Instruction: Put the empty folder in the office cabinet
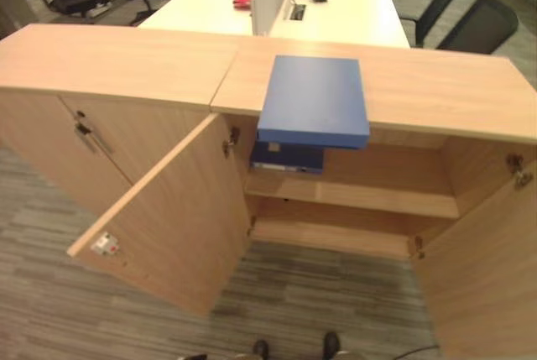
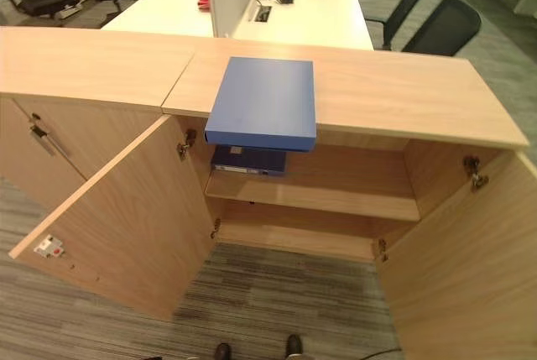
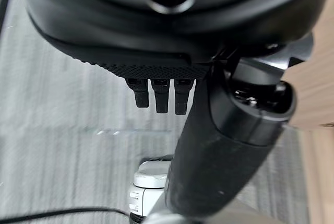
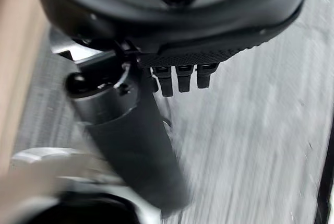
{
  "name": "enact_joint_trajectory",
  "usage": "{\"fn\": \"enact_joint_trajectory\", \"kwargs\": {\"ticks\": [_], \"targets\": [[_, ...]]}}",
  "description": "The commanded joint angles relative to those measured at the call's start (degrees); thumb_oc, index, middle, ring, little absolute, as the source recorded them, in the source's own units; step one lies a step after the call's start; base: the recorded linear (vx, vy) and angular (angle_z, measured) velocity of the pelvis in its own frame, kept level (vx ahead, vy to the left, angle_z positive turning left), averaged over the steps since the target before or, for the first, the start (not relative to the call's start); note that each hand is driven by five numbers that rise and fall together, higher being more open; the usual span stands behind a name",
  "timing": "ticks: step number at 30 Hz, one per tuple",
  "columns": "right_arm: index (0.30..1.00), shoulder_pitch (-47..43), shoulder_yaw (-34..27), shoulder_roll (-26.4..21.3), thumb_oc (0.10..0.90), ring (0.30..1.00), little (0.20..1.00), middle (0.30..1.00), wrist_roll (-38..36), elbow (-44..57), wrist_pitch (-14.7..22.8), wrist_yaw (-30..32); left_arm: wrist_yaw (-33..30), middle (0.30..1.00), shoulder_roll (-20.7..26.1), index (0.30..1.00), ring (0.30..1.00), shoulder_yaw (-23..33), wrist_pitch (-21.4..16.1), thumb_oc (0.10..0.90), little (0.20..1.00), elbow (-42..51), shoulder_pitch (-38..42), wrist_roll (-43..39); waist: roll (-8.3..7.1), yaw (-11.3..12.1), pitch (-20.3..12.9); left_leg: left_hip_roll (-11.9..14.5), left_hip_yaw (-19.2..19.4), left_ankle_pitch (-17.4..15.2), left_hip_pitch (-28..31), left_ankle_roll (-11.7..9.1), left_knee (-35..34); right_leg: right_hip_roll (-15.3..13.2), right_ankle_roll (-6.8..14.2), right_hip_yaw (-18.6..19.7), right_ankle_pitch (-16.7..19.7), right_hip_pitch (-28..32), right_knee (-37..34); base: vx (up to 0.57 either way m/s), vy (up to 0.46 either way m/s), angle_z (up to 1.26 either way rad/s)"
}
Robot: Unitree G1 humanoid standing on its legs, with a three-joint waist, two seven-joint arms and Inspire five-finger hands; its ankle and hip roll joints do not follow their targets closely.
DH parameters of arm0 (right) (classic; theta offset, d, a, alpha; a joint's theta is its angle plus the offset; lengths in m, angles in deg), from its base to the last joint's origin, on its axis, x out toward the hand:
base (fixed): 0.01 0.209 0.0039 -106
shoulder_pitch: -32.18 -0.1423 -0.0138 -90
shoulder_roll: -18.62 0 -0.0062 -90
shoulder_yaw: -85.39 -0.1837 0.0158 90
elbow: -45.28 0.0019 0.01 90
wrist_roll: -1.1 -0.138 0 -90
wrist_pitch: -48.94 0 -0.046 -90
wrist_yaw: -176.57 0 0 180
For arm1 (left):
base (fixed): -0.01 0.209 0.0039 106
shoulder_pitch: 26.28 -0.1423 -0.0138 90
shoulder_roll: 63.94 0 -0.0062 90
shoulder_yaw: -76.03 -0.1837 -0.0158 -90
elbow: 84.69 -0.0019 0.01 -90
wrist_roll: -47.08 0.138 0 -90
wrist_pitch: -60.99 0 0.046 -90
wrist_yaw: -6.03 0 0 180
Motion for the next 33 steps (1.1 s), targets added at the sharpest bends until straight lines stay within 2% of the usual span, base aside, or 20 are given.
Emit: {"fn": "enact_joint_trajectory", "kwargs": {"ticks": [1, 5, 7, 8, 9, 10, 12, 13, 14, 15, 17, 18, 19, 20, 22, 23, 25, 27, 30, 33], "targets": [[0.900, -2.9, 0.9, -3.7, 0.800, 0.900, 0.900, 0.900, -0.6, -0.1, 1.4, 1.8, 0.4, 0.900, -0.9, 0.900, 0.900, -1.8, -1.9, 0.800, 0.900, 2.7, 3.4, -0.9, 1.21, -0.2, -0.1, 6.1, 1.7, 0.4, 8.9, -4.7, -4.2, 1.5, 1.8, -2.2, -1.8, -1.1, -1.5, 0.11, -0.360, 0.49], [0.900, -3.1, 1.5, -3.5, 0.800, 0.900, 0.900, 0.900, -0.4, -0.7, 1.5, 1.9, 0.8, 0.900, -1.2, 0.900, 0.900, -2.1, -1.9, 0.800, 0.900, 3.4, 3.6, -1.5, 1.16, -0.3, 0.0, 8.4, 5.3, 1.0, 7.8, -5.5, -2.7, 2.8, 0.6, -3.0, -3.9, 0.5, -1.5, 0.06, -0.182, 0.26], [0.900, -3.1, 1.4, -3.3, 0.800, 0.900, 0.900, 0.900, -0.7, -1.1, 1.6, 1.9, 0.9, 0.900, -1.3, 0.900, 0.900, -2.1, -1.8, 0.800, 0.900, 3.2, 3.7, -1.8, 0.70, -0.7, 0.4, 9.6, 8.9, 1.6, 6.1, -5.8, 0.0, 2.9, -0.2, -3.8, -4.9, 1.5, -1.5, 0.03, -0.215, 0.33], [0.900, -3.1, 1.0, -3.2, 0.800, 0.900, 0.900, 0.900, -1.0, -1.5, 1.5, 1.6, 0.8, 0.900, -1.3, 0.900, 0.900, -2.1, -1.5, 0.800, 0.900, 2.8, 3.6, -1.2, 0.29, -1.1, 0.8, 11.1, 14.7, 2.3, 5.1, -6.0, 2.2, 3.1, -0.7, -4.8, -5.6, 2.5, -1.5, 0.01, -0.233, 0.51], [0.900, -3.2, 0.8, -3.2, 0.800, 0.900, 0.900, 0.900, -1.1, -1.7, 1.5, 1.6, 0.8, 0.900, -1.3, 0.900, 0.900, -2.2, -1.4, 0.800, 0.900, 2.5, 3.4, -0.7, 0.16, -1.3, 1.1, 12.1, 18.0, 2.6, 4.7, -5.9, 3.6, 3.1, -1.0, -5.2, -6.0, 3.0, -1.5, 0.05, -0.247, 0.64], [0.900, -2.9, 0.4, -3.4, 0.800, 0.900, 0.900, 0.900, -1.2, -2.0, 1.3, 1.6, 1.0, 0.900, -1.5, 0.900, 0.900, -2.2, -1.2, 0.800, 0.900, 2.3, 3.0, -0.1, 0.62, -2.0, 1.6, 14.4, 24.9, 2.6, 5.0, -6.4, 6.2, 3.6, -1.1, -6.2, -7.3, 4.6, -1.5, 0.03, -0.184, 0.62], [0.900, -2.9, -0.3, -3.6, 0.800, 0.900, 0.900, 0.900, -1.6, -2.2, 1.3, 1.7, 1.1, 0.900, -1.6, 0.900, 0.900, -2.3, -1.0, 0.800, 0.900, 2.8, 2.7, 0.5, 0.72, -2.7, 2.2, 16.4, 31.0, 4.2, 3.3, -6.9, 10.7, 3.8, -1.8, -7.2, -7.7, 5.4, -1.5, 0.01, -0.172, 0.67], [0.900, -2.9, -0.6, -4.0, 0.800, 0.900, 0.900, 0.900, -2.1, -1.7, 1.5, 2.0, 1.3, 0.900, -1.6, 0.900, 0.900, -2.1, -1.4, 0.800, 0.900, 4.2, 2.5, -0.1, 0.59, -1.8, 2.8, 14.3, 28.6, 1.9, 0.4, -5.8, 14.8, 4.0, -2.3, -6.1, -7.9, 5.8, -1.5, 0.00, -0.115, 0.69], [0.900, -3.0, -0.5, -4.3, 0.800, 0.900, 0.900, 0.900, -2.1, -1.5, 1.6, 2.2, 1.6, 0.900, -1.6, 0.900, 0.900, -2.2, -1.6, 0.800, 0.900, 4.9, 2.7, -0.7, 0.57, -1.3, 2.9, 11.1, 24.5, 0.0, -1.4, -4.7, 15.1, 3.7, -2.3, -6.0, -7.7, 5.8, -1.5, -0.02, -0.037, 0.32], [0.900, -3.2, -0.2, -4.5, 0.800, 0.900, 0.900, 0.900, -2.1, -1.0, 1.8, 2.2, 2.5, 0.900, -1.8, 0.900, 0.900, -2.4, -2.6, 0.800, 0.900, 7.0, 3.7, -3.5, 0.34, -0.1, 3.3, 3.5, 16.6, -0.6, -3.1, -3.3, 12.1, 3.0, -2.0, -6.2, -6.3, 5.2, -1.5, -0.02, 0.028, -0.22], [0.900, -3.2, -0.2, -4.5, 0.800, 0.900, 0.900, 0.900, -2.1, -1.0, 1.8, 2.2, 2.5, 0.900, -1.8, 0.900, 0.900, -2.4, -2.6, 0.800, 0.900, 7.0, 3.7, -3.5, 0.32, -0.2, 3.3, 3.4, 16.6, -0.6, -3.0, -3.3, 12.0, 2.9, -2.0, -6.2, -6.3, 5.3, -1.5, 0.00, 0.019, -0.32], [0.900, -3.7, 1.1, -4.8, 0.800, 0.900, 0.900, 0.900, -1.1, 0.4, 2.2, 2.5, 3.1, 0.900, -1.0, 0.900, 0.900, -2.2, -4.1, 0.800, 0.900, 14.6, 4.2, -9.5, 0.74, 1.4, 3.6, -4.8, 4.1, -0.2, -5.5, -1.7, 8.8, 3.7, -1.5, -4.8, -5.0, 4.1, -1.5, 0.02, 0.021, -0.27], [0.900, -4.3, 1.3, -5.1, 0.800, 0.900, 0.900, 0.900, -1.1, 1.1, 2.4, 2.4, 3.7, 0.900, -0.7, 0.900, 0.900, -1.7, -4.5, 0.800, 0.900, 18.1, 3.6, -12.5, 0.99, 2.2, 3.7, -7.6, -0.1, 0.2, -6.4, -1.4, 8.4, 4.3, -1.2, -3.3, -4.6, 3.6, -1.5, 0.04, 0.027, -0.50], [0.900, -5.1, 1.6, -5.3, 0.800, 0.900, 0.900, 0.900, -0.8, 1.6, 2.5, 2.3, 4.4, 0.900, -0.7, 0.900, 0.900, -1.2, -4.4, 0.800, 0.900, 20.2, 2.7, -15.2, 1.32, 2.6, 3.6, -8.8, -2.6, 0.5, -5.9, -1.0, 7.3, 5.0, -1.2, -2.0, -4.3, 3.2, -1.5, 0.07, 0.050, -0.82], [0.900, -5.9, 1.4, -5.3, 0.800, 0.900, 0.900, 0.900, -0.6, 1.7, 2.3, 2.0, 5.7, 0.900, -0.1, 0.900, 0.900, -1.1, -4.7, 0.800, 0.900, 29.6, 0.0, -21.1, 2.33, 2.9, 2.5, -9.0, -4.5, 2.5, -3.0, -0.1, 3.2, 6.1, -1.0, -0.1, -4.1, 3.6, -1.5, 0.15, 0.100, -1.04], [0.900, -5.1, 1.1, -5.0, 0.800, 0.900, 0.900, 0.900, -0.3, 1.5, 2.1, 1.7, 6.2, 0.900, 0.9, 0.900, 0.900, -1.4, -5.0, 0.800, 0.900, 35.3, -1.3, -22.1, 2.55, 2.7, 1.2, -8.4, -4.4, 4.1, -0.8, 0.1, -0.8, 6.2, -0.9, 0.4, -4.3, 3.9, -1.5, 0.17, 0.099, -0.91], [0.900, -4.4, 1.1, -4.7, 0.800, 0.900, 0.900, 0.900, 0.3, 1.5, 1.8, 1.8, 5.7, 0.900, 1.8, 0.900, 0.900, -1.6, -4.9, 0.800, 0.900, 40.2, -2.2, -21.6, 2.92, 2.5, 0.6, -7.7, -3.9, 5.3, 1.4, 0.4, -4.0, 6.3, -0.8, 1.0, -4.5, 4.3, -1.5, 0.11, 0.068, -0.43], [0.900, -4.3, 1.1, -4.6, 0.800, 0.900, 0.900, 0.900, 0.6, 1.7, 1.6, 1.8, 5.6, 0.900, 2.2, 0.900, 0.900, -1.9, -4.8, 0.800, 0.900, 43.0, -2.4, -21.3, 3.08, 2.3, 0.2, -7.6, -3.8, 5.5, 1.9, 0.6, -4.8, 6.3, -0.8, 1.3, -4.5, 4.3, -1.5, 0.04, 0.052, -0.33], [0.900, -3.7, 0.7, -4.2, 0.800, 0.900, 0.900, 0.900, 1.8, 2.0, 1.1, 2.0, 5.3, 0.900, 5.4, 0.900, 0.900, -1.8, -5.1, 0.800, 0.900, 56.3, -3.2, -19.0, 3.54, 1.6, -0.5, -7.6, -2.6, 5.0, 2.4, 0.7, -4.8, 5.7, -0.3, 1.6, -4.7, 4.5, -1.5, 0.05, 0.075, -0.49], [0.900, -3.6, 0.5, -3.9, 0.800, 0.900, 0.900, 0.900, 2.4, 1.8, 0.8, 1.9, 5.2, 0.900, 6.7, 0.900, 0.900, -1.6, -5.2, 0.800, 0.900, 61.1, -3.7, -17.7, 3.57, 1.6, -0.7, -7.6, -2.1, 4.7, 3.0, 0.8, -4.8, 5.6, 0.0, 1.8, -4.7, 5.1, -1.5, 0.07, 0.043, -0.08]]}}
